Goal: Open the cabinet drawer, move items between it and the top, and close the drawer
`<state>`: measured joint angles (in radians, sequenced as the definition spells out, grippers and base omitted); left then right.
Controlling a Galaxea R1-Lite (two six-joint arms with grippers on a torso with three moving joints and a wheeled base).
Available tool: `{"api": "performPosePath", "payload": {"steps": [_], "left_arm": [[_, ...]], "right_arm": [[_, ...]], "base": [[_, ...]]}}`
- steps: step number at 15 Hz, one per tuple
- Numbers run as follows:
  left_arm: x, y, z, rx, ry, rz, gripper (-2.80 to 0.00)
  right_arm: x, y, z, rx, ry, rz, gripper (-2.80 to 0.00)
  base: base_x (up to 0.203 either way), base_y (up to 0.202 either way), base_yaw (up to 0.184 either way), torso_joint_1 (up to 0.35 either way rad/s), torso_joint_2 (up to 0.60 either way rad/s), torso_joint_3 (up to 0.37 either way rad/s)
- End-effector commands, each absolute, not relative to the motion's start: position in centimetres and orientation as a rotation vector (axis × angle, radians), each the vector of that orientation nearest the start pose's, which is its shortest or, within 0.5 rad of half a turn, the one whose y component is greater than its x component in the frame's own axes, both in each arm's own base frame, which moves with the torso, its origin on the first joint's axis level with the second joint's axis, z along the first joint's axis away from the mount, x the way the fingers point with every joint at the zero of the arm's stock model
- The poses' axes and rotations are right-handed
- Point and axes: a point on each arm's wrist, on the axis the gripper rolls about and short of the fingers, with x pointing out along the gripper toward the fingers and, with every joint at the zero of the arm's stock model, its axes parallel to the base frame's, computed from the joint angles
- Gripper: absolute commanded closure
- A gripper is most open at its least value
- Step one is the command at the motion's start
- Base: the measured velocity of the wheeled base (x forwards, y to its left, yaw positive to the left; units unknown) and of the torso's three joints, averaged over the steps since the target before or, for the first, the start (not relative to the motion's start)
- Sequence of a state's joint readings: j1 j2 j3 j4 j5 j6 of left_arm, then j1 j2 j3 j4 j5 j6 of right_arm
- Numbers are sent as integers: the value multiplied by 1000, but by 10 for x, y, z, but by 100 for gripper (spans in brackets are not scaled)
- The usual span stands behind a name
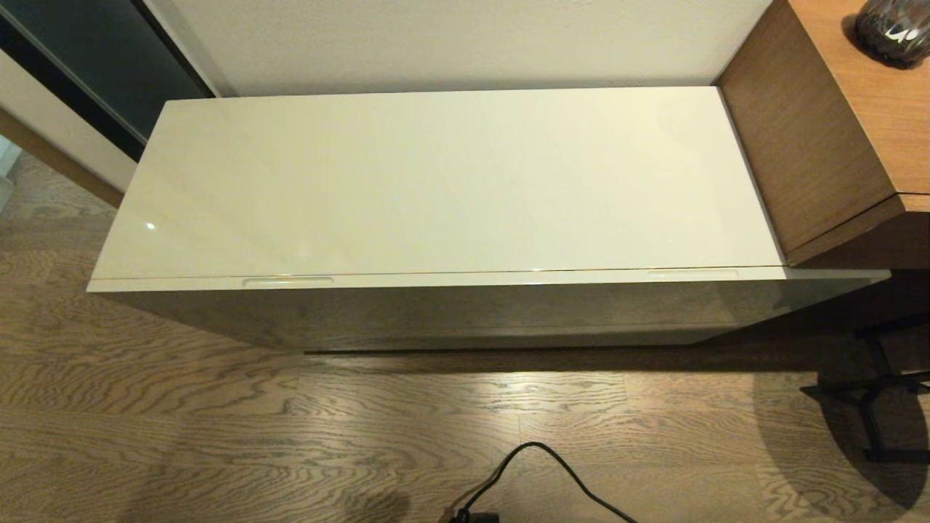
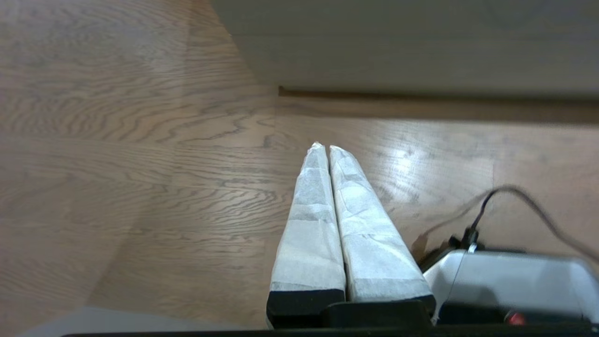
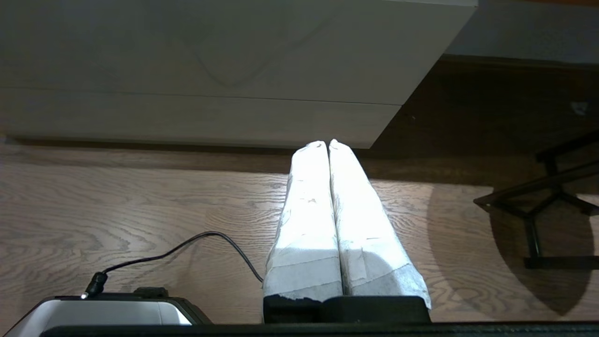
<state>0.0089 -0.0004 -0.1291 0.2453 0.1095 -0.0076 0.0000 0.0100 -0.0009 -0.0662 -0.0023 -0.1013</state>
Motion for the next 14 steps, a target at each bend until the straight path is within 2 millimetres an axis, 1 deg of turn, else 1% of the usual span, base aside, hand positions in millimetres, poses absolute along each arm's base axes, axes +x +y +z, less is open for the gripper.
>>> {"api": "performPosePath", "payload": {"steps": [1,3,4,5,7,8,14], "left_arm": [[-32,2,83,-9,102,132,0],[-27,1,87,0,-22,82,0],[-25,0,82,-12,-22,18,0],[-23,0,78,-13,-19,15,0],[-23,0,75,104,8,4,0],[-23,-1,73,121,24,-11,0],[-23,0,74,73,20,1,0]], "right_arm": [[-22,0,82,-103,-50,-6,0],[-22,0,82,-103,-49,-4,0],[-22,0,82,-105,-49,-4,0],[-22,0,82,-108,-49,-2,0],[-22,0,82,-110,-49,0,0],[-22,0,82,-110,-49,-1,0],[-22,0,82,-86,-50,-5,0]], "base": [[0,0,0,0,0,0],[0,0,0,0,0,0],[0,0,0,0,0,0],[0,0,0,0,0,0],[0,0,0,0,0,0],[0,0,0,0,0,0],[0,0,0,0,0,0]]}}
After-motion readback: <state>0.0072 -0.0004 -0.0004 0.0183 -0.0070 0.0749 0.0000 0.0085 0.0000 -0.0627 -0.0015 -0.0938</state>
